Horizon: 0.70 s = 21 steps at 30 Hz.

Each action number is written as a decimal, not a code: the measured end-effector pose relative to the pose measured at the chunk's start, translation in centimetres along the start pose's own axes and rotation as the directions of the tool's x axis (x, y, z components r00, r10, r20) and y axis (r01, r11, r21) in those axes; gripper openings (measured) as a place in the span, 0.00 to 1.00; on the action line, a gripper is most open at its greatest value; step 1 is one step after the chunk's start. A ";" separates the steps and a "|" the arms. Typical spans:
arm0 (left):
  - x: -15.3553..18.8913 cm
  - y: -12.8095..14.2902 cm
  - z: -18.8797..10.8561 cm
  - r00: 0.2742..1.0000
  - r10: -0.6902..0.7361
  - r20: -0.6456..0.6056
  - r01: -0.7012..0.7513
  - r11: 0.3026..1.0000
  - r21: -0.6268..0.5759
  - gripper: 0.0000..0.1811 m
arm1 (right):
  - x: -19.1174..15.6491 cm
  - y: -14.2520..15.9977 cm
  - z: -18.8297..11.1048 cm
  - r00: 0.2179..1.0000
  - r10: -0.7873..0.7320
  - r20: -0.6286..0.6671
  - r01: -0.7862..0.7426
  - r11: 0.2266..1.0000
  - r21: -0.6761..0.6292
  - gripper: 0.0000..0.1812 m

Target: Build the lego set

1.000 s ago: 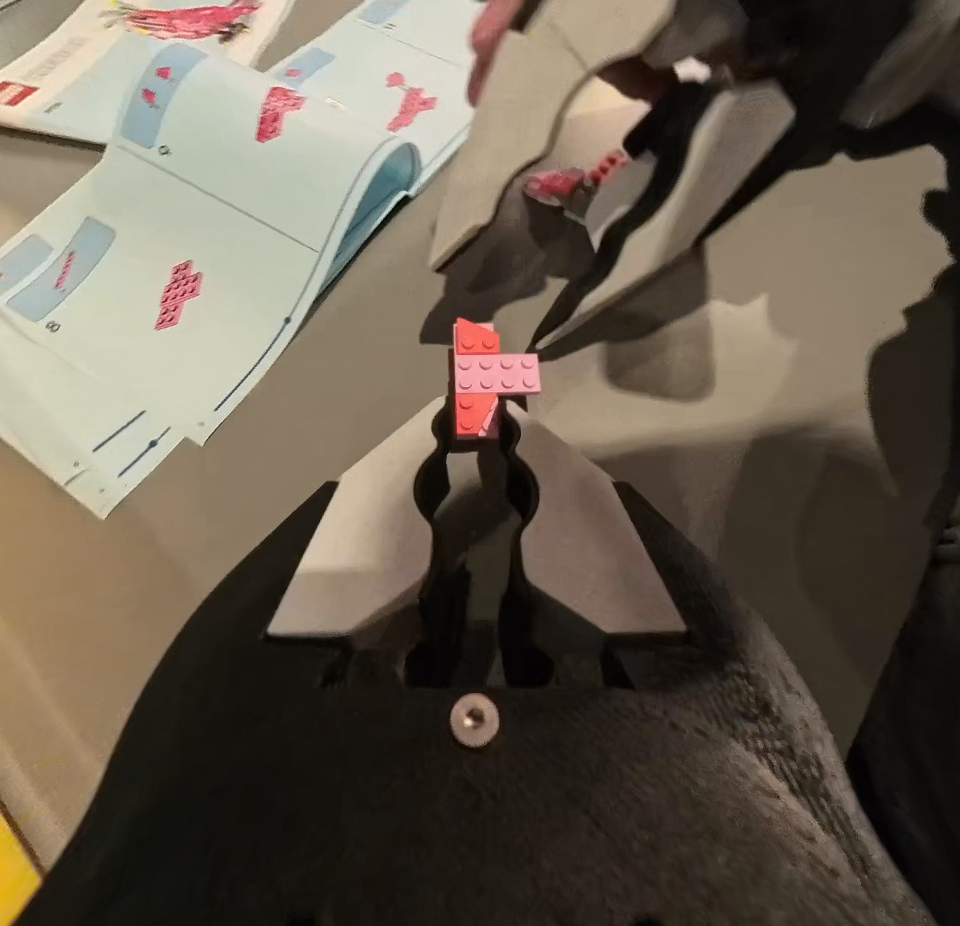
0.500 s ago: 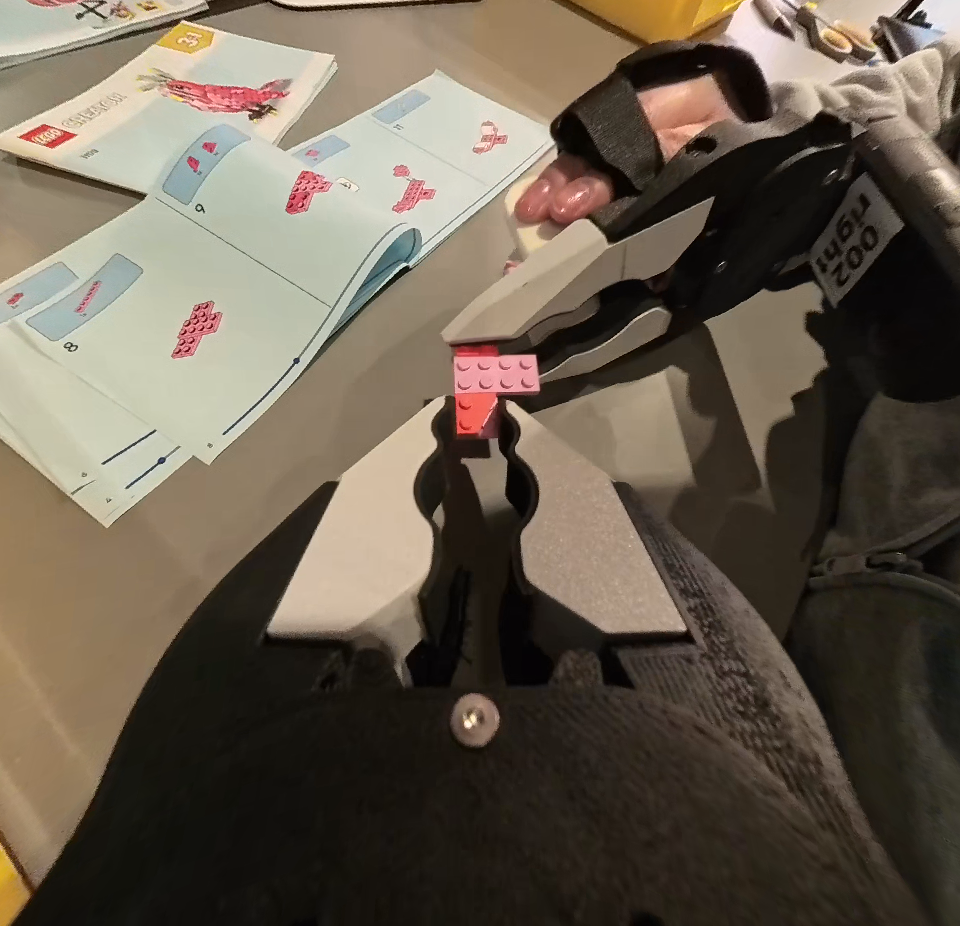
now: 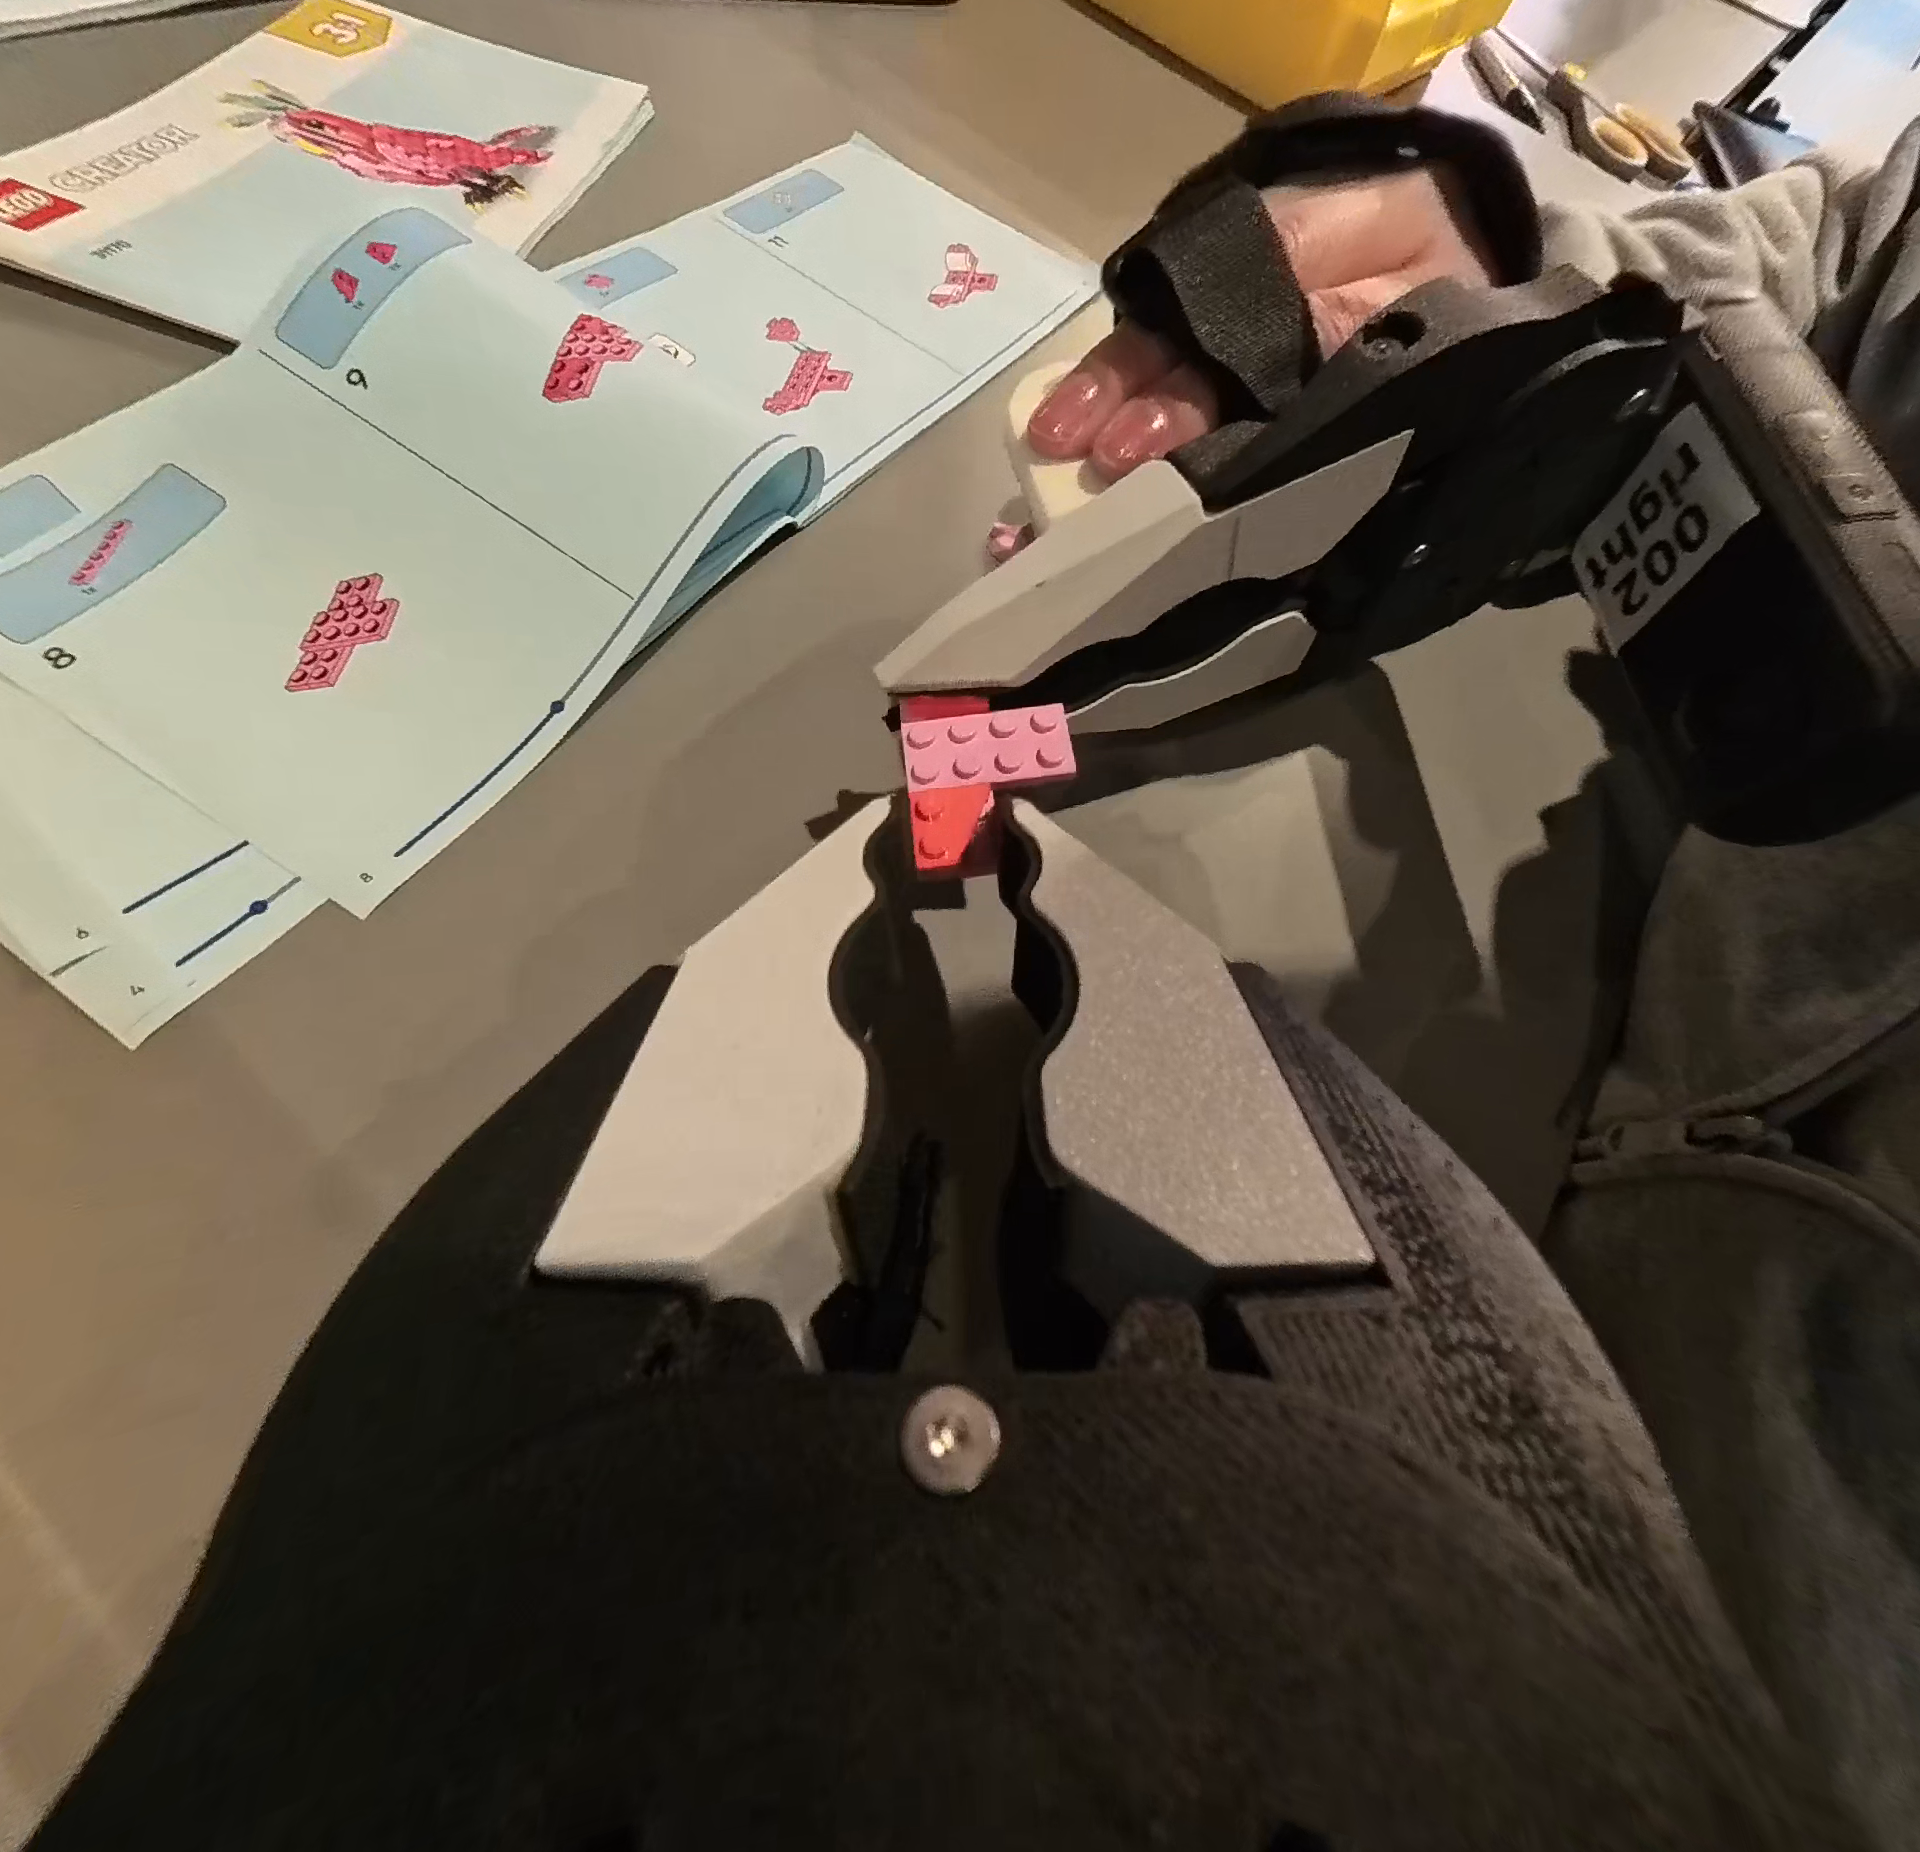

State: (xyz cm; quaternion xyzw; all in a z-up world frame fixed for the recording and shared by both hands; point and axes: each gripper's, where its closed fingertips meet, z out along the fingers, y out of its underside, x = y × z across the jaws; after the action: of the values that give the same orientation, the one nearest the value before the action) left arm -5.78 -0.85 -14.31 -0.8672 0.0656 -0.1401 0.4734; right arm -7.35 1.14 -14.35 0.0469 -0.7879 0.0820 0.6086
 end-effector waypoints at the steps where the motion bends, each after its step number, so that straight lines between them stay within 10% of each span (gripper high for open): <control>1: 0.0 0.0 0.0 1.000 0.008 0.002 -0.008 1.000 -0.002 0.08 | -0.1 0.0 0.0 1.000 0.002 0.005 -0.002 1.000 0.003 0.05; 16: 0.6 -0.2 0.4 0.998 0.056 -0.008 -0.056 0.998 0.042 0.09 | -0.7 0.2 -0.1 0.984 0.147 0.097 -0.149 0.989 0.018 0.04; 21: 0.7 -0.5 0.5 0.926 0.344 0.158 -0.355 0.934 0.042 0.32 | -0.9 0.5 -0.1 0.976 0.187 0.110 -0.189 0.982 0.015 0.04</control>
State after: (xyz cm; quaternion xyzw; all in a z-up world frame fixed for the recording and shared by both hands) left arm -4.98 -0.39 -14.02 -0.8325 0.1788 0.0091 0.5243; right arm -7.15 1.60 -15.20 -0.0158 -0.8194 0.1464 0.5539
